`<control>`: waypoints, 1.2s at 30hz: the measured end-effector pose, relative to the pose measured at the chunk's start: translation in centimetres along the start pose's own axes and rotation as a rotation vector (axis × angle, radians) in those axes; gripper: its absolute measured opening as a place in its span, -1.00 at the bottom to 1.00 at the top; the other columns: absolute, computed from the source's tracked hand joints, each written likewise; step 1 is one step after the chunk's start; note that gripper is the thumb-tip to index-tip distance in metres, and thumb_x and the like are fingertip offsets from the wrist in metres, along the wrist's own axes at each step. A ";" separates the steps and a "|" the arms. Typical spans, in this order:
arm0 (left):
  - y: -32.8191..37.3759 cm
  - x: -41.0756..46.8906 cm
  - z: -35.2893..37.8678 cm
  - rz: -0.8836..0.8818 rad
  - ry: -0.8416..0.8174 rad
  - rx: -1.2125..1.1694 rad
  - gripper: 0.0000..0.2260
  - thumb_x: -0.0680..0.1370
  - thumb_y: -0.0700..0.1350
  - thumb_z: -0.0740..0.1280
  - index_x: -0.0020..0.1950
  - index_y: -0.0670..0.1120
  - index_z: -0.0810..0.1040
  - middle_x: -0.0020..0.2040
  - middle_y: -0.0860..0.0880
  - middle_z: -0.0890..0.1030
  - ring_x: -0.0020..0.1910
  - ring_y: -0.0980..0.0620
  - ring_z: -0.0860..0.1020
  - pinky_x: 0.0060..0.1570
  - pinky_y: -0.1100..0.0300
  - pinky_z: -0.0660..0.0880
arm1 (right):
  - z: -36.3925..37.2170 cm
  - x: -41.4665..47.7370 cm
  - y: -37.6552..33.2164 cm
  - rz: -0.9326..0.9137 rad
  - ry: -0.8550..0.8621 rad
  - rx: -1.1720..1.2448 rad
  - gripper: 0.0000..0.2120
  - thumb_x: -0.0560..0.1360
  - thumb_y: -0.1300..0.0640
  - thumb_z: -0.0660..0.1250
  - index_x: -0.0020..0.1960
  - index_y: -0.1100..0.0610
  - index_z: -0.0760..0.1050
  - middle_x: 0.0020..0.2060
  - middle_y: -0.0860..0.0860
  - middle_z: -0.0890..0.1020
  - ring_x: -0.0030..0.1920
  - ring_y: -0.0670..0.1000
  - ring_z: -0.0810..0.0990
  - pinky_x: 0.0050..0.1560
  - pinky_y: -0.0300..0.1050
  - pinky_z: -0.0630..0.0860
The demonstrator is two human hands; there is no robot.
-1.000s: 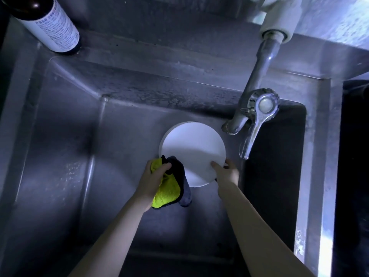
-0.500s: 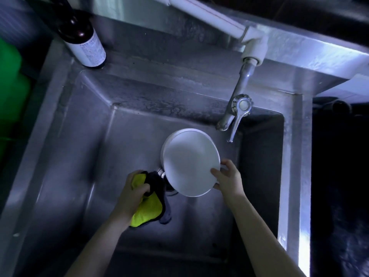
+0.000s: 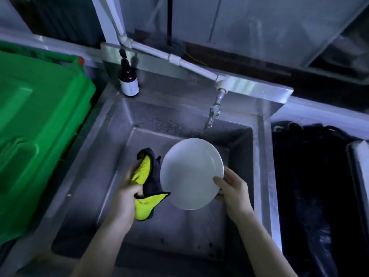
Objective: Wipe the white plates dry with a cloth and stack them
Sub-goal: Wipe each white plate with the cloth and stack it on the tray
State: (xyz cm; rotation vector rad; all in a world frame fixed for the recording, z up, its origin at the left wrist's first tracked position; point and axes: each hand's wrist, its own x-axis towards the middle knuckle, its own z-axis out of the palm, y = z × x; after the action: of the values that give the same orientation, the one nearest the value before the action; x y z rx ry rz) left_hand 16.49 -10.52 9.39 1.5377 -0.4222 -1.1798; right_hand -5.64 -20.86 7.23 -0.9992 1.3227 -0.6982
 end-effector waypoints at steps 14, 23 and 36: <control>1.4 -11.7 10.6 0.944 -0.255 1.372 -0.46 0.62 0.24 -0.06 0.54 0.10 0.30 0.55 0.27 0.21 0.48 0.05 0.24 0.36 -0.07 0.12 | -7.2 -10.5 -5.8 -0.161 -0.083 0.416 -0.70 0.54 0.37 0.27 0.17 0.14 0.65 -0.09 0.24 0.70 -0.15 0.18 0.66 -0.06 0.15 0.61; 3.8 -11.4 15.4 1.029 -0.171 1.329 -0.54 0.51 0.11 0.38 0.38 0.00 0.52 0.44 -0.06 0.44 0.45 -0.03 0.38 0.47 -0.25 0.11 | -12.2 -13.9 -6.9 -0.229 -0.110 0.424 -0.72 0.49 0.39 0.28 0.07 0.16 0.67 -0.23 0.21 0.55 -0.33 0.09 0.43 -0.38 -0.16 0.31; 4.1 -13.4 20.4 1.069 -0.016 1.168 -0.67 0.62 0.07 0.11 0.18 -0.11 0.51 0.26 -0.11 0.49 0.32 -0.15 0.41 0.42 -0.13 0.21 | -13.2 -15.6 -8.1 -0.336 -0.223 0.495 -0.69 0.55 0.44 0.24 0.14 0.20 0.67 -0.24 0.13 0.69 -0.35 -0.03 0.58 -0.37 -0.22 0.51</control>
State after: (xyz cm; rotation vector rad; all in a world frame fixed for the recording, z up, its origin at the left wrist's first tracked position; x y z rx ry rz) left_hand -5.27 -12.37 21.05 1.7515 -1.8808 0.0047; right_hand -19.93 -13.24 22.06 -0.8658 0.7389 -1.0735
